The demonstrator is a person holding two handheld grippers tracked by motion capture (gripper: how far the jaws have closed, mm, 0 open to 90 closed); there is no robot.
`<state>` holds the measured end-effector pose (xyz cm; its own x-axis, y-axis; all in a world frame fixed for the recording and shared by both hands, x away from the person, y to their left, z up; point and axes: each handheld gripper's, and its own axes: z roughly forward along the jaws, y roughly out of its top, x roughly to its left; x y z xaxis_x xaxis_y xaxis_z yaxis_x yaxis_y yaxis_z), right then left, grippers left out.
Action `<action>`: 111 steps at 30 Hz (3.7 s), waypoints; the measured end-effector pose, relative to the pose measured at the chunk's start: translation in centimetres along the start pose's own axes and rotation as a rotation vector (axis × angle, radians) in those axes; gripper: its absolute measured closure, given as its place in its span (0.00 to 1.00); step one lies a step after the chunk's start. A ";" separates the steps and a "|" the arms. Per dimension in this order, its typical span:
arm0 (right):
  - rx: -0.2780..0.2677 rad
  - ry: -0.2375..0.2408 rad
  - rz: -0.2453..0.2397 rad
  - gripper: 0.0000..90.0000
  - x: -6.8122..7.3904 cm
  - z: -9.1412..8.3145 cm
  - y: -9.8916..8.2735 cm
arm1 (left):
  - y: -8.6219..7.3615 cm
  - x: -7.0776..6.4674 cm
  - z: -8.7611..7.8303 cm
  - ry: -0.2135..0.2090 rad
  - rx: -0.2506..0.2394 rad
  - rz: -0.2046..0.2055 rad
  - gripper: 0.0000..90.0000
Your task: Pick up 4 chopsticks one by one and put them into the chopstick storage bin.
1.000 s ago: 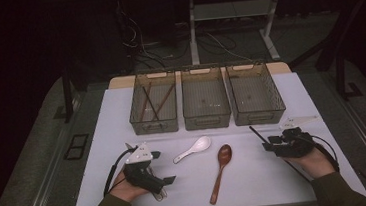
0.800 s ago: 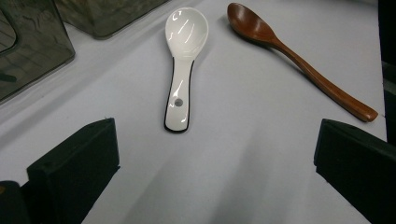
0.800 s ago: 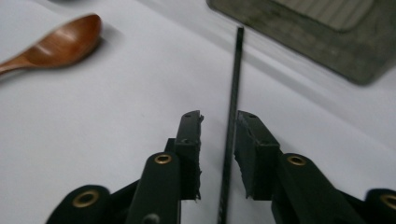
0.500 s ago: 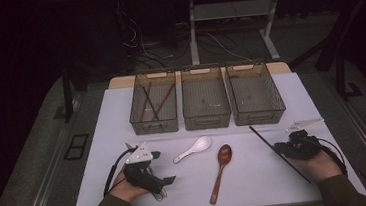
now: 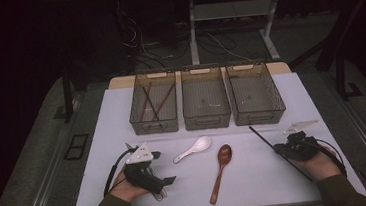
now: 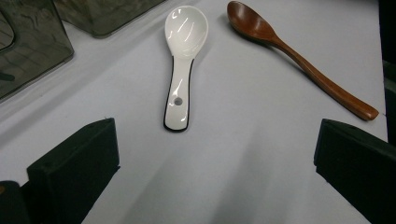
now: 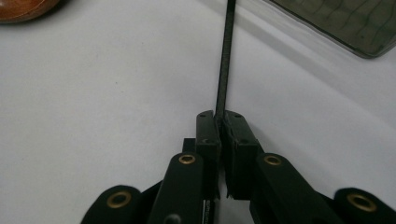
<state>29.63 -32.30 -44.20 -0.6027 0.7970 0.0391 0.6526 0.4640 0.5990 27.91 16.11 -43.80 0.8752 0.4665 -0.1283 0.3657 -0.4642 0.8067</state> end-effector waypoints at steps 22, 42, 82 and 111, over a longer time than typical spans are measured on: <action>-0.065 0.110 0.028 0.95 -0.5 -1.7 1.0 | 0.0 0.0 0.1 -0.002 0.003 -0.001 0.00; -0.161 0.158 -0.027 0.95 1.2 -2.6 4.1 | 0.0 -0.1 0.2 0.000 0.005 -0.004 0.00; -0.253 0.238 -0.151 0.95 7.1 2.3 16.8 | 0.0 -0.1 0.4 -0.009 0.006 -0.011 0.00; -0.170 0.175 -0.105 0.95 11.7 10.3 28.3 | 0.1 -0.4 0.4 -0.024 -0.015 -0.014 0.00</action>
<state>45.81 -5.88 -35.04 -0.7428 0.6622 0.0989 0.5048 0.4567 0.7325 27.75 15.56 -43.90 0.8776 0.4542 -0.1532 0.3730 -0.4463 0.8134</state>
